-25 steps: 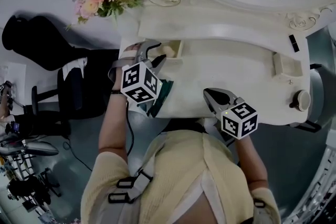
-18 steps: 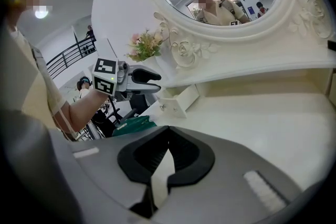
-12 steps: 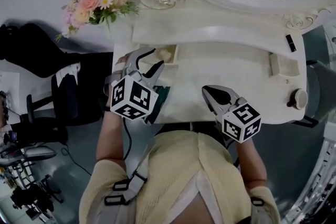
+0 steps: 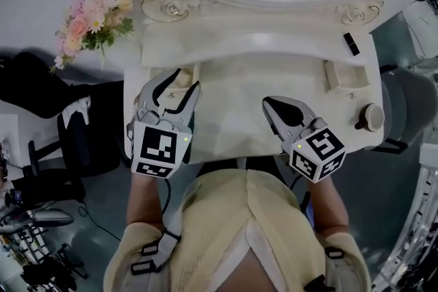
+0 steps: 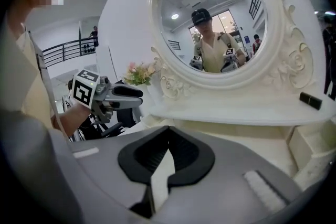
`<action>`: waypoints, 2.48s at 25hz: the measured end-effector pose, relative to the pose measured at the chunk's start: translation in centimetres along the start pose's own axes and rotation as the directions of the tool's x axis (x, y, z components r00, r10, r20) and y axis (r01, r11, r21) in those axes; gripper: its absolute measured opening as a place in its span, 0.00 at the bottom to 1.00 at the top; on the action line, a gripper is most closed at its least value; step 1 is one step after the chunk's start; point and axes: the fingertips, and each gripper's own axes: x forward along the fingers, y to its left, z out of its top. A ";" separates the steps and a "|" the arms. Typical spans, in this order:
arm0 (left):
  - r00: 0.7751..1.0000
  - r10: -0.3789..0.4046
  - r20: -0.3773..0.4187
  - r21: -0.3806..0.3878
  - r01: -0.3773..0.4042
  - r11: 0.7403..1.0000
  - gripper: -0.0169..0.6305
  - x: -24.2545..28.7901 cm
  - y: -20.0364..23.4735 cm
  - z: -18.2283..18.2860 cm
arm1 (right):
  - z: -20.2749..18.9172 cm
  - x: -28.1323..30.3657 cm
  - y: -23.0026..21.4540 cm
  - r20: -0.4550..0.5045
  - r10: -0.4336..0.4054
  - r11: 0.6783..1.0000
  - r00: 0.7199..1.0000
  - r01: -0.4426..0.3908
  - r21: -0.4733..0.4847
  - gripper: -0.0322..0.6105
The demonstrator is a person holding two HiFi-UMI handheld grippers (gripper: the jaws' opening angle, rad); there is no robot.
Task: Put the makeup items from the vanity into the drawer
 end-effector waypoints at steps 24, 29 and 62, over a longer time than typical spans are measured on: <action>0.972 -0.155 0.178 -0.269 0.200 0.942 0.30 2.9 -9.4 6.1 | 5.6 -14.0 -15.2 0.148 -0.436 0.870 0.888 0.458 -0.183 0.24; 0.955 -0.229 0.188 -0.241 0.271 0.932 0.30 4.6 -11.8 6.5 | 5.3 -14.9 -18.6 0.119 -0.491 0.841 0.863 0.505 -0.193 0.30; 0.929 -0.193 0.316 -0.266 0.282 0.922 0.30 10.4 -18.0 8.7 | -0.2 -10.5 -35.2 -0.096 -0.625 0.780 0.775 0.625 -0.033 0.22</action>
